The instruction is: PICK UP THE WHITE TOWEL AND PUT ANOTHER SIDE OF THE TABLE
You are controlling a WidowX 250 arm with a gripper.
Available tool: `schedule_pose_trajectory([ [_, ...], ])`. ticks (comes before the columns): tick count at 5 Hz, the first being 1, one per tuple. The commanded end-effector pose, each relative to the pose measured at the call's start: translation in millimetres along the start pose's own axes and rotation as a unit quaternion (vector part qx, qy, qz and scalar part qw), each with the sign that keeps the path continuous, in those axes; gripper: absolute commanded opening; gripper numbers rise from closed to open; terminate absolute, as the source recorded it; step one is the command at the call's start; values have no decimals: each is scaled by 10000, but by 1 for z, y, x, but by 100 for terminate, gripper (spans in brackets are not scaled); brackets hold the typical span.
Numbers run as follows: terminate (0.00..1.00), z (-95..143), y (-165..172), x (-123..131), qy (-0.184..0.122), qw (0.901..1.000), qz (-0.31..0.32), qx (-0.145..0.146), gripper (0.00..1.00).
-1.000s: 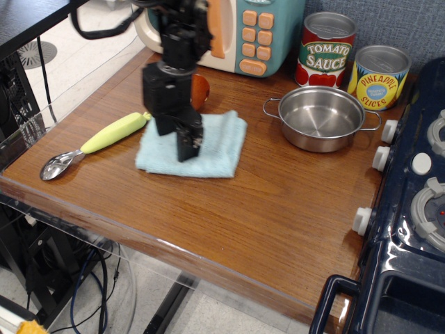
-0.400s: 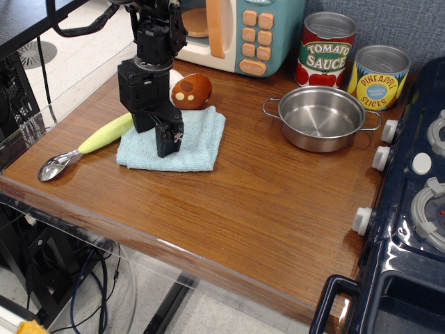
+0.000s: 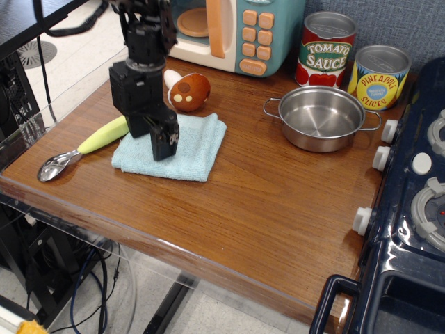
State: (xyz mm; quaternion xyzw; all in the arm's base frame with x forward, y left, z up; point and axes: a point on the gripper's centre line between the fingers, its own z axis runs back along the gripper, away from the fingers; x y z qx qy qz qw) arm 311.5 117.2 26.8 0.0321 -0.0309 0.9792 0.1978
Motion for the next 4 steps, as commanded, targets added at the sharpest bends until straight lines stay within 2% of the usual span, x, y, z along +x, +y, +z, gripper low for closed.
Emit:
schedule_pose_trajectory([
  [1,0,77,5,11,792,9950,117,-590,100],
  [3,0,77,5,11,792,9950,117,-590,100],
  [4,100,77,5,11,792,9950,117,-590,100],
])
